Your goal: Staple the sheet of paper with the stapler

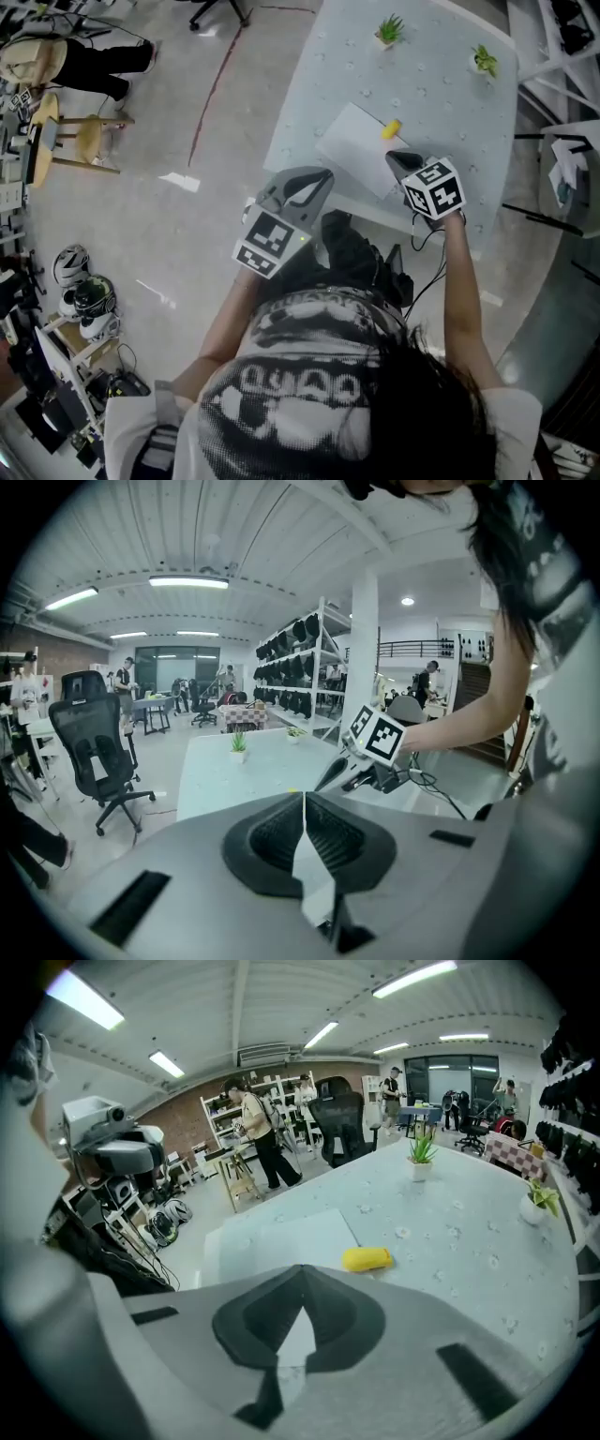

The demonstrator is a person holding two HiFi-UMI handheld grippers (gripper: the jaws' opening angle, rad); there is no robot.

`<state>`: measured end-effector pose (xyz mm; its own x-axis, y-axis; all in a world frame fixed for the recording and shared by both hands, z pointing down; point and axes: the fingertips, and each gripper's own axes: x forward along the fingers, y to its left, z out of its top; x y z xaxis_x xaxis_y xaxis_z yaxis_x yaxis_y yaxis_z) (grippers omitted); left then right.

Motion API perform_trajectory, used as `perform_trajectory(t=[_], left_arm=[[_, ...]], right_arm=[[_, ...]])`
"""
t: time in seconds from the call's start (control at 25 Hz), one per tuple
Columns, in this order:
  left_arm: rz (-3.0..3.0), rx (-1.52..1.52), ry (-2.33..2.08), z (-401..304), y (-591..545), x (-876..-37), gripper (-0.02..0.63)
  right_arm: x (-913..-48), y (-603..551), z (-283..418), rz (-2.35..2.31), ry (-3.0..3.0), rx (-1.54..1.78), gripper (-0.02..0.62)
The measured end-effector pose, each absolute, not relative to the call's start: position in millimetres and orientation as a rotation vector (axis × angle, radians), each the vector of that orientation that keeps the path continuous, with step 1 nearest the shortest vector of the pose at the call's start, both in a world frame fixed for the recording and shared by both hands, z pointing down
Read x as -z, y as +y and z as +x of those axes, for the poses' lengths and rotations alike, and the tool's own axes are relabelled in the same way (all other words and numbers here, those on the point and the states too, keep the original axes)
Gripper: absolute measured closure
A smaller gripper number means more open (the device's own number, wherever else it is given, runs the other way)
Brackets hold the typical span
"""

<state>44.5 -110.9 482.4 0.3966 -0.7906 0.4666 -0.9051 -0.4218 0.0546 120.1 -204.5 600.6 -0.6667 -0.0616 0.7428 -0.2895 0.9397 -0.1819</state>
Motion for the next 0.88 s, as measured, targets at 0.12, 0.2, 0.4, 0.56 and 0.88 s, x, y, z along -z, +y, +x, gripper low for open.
perform_trajectory(t=[0.12,0.2,0.4,0.56,0.88], left_arm=[[2.36,-0.557,-1.465,43,-86,-484,0.6],[2.354,-0.563,-1.468,38,-67,-485,0.6],[2.347,-0.564,-1.494,21,-12,-483,0.6],[2.348,-0.556,-1.51,6,37,-478,0.6],[2.35,-0.55,-1.505,-16,123,-485,0.6]], right_arm=[[-597,-178,115,0.276,-2.317,-0.386,0.594],[-593,-160,111,0.298,-2.335,-0.397,0.594],[-584,-109,100,0.351,-2.365,-0.407,0.594],[-575,-63,90,0.386,-2.387,-0.395,0.594],[-560,31,73,0.469,-2.448,-0.382,0.594]])
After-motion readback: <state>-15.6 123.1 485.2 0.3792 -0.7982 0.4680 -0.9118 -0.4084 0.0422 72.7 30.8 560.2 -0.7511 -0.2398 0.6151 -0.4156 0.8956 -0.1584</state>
